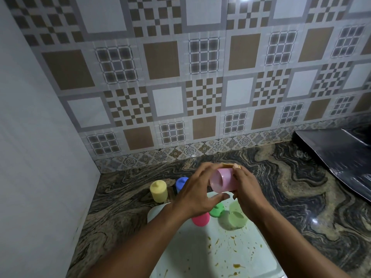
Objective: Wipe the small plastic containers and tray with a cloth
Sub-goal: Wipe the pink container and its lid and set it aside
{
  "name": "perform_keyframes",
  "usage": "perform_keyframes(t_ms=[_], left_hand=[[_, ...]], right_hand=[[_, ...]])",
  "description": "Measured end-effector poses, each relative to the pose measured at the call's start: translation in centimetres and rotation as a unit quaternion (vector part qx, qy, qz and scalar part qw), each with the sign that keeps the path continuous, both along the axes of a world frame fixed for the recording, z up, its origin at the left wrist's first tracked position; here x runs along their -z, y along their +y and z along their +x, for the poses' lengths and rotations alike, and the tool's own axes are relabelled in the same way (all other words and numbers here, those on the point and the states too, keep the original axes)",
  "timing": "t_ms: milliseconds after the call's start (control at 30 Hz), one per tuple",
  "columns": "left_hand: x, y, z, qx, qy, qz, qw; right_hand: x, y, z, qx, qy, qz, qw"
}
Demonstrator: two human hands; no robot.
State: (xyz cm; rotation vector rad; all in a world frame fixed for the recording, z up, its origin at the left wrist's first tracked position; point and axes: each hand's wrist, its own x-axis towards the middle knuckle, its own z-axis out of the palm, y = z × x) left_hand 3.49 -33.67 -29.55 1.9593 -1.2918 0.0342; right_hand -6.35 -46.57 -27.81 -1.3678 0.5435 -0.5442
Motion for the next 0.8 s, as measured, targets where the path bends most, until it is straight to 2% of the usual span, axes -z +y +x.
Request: perform_keyframes(t_ms=[67, 100, 233, 267, 333, 400, 467, 533, 567, 700, 733, 800], left_hand=[[0.25, -0.06, -0.32, -0.038, 0.066, -0.018, 0.997], [0.43, -0.17, -0.32, -0.043, 0.058, -0.017, 0.997], [0.33, 0.26, 0.17, 0.026, -0.111, -0.005, 0.993], [0.4, 0.34, 0.43, 0.03, -0.1, -0.002, 0.995], [0.35, 0.21, 0.25, -0.001, 0.006, -0.015, 1.0], [0.53, 0.04, -0.12, -0.034, 0.072, -0.035, 0.996], [0.56, -0.1, -0.35, -0.022, 0.027, -0.034, 0.999], [0.46, 0.16, -0.15, 0.019, -0.064, -0.028, 0.997], [0.44, 0.3, 0.12, 0.023, -0.075, -0.025, 0.997], [0.38, 0.29, -0.28, -0.038, 0.05, -0.038, 0.997], [0.49, 0.17, -0.38, -0.037, 0.046, -0.045, 0.997], [0.73, 0.1, -0.47, -0.013, -0.02, -0.039, 0.999]], right_hand=[[0.15, 0.04, 0.07, 0.008, -0.003, -0.008, 1.0], [0.17, 0.11, 0.12, 0.011, -0.001, -0.012, 1.0], [0.05, 0.21, 0.13, 0.012, 0.007, -0.012, 1.0], [0.06, 0.27, 0.08, 0.013, 0.005, -0.016, 1.0], [-0.02, 0.34, 0.06, 0.015, -0.007, -0.021, 1.0], [0.01, 0.37, 0.11, 0.014, -0.013, -0.03, 0.999], [0.09, 0.28, 0.16, 0.01, -0.01, -0.033, 0.999], [0.13, 0.2, 0.14, 0.005, 0.002, -0.039, 0.999], [0.13, 0.23, 0.05, 0.005, 0.003, -0.04, 0.999], [0.02, 0.28, -0.01, 0.006, -0.017, -0.042, 0.999], [0.04, 0.3, 0.05, 0.007, -0.013, -0.05, 0.999], [0.1, 0.37, 0.07, 0.008, -0.005, -0.06, 0.998]])
